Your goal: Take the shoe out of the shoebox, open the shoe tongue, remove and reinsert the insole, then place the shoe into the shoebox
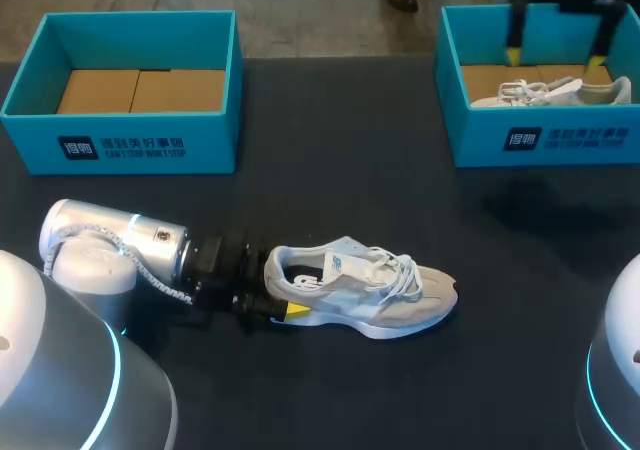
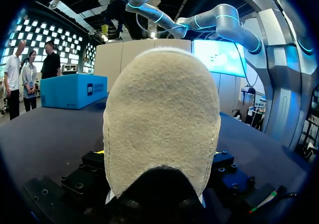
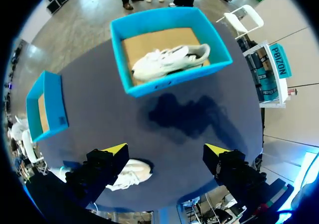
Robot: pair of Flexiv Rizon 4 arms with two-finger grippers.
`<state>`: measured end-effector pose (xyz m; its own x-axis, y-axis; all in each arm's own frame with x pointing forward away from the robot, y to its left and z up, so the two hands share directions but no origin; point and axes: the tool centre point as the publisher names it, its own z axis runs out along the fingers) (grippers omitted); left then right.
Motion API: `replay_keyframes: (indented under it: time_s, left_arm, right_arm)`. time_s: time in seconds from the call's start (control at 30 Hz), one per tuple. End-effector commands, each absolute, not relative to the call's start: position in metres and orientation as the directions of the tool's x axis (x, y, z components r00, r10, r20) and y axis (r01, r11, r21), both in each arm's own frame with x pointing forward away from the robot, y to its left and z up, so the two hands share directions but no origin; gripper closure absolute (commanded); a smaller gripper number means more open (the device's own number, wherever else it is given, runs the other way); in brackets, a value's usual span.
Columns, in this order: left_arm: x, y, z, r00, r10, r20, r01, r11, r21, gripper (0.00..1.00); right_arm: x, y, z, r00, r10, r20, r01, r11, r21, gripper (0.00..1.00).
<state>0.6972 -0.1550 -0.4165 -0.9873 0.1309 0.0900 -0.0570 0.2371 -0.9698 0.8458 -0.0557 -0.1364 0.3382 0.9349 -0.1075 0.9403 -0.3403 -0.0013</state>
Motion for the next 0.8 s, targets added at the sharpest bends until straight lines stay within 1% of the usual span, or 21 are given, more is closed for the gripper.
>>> replay_keyframes:
  time_s: [0.03,0.3,0.4,0.47,0.8]
  left_arm:
    - [0.696,-0.154,-0.419,-0.988,0.129,0.09,-0.057,0.238,-0.97,1.0]
    - [0.696,-0.154,-0.419,-0.988,0.129,0.09,-0.057,0.238,-0.97,1.0]
    - [0.696,-0.154,-0.419,-0.988,0.129,0.09,-0.057,0.238,-0.97,1.0]
    - [0.696,-0.154,-0.419,-0.988,0.129,0.09,-0.057,0.238,-0.97,1.0]
    - [0.696,-0.154,-0.419,-0.988,0.129,0.09,-0.057,0.238,-0.97,1.0]
  right_arm:
    - [0.809,-0.008,-0.159,0.346,0.932,-0.108,0.938,-0.345,0.03,0.0]
    - [0.749,0.045,-0.183,0.41,0.908,-0.084,0.912,-0.409,0.03,0.0]
    - [0.734,0.067,-0.194,0.446,0.893,-0.058,0.894,-0.447,-0.003,0.0]
    - [0.723,0.089,-0.205,0.423,0.906,0.002,0.905,-0.422,-0.044,0.0]
    - [0.723,0.089,-0.205,0.423,0.906,0.002,0.905,-0.422,-0.044,0.0]
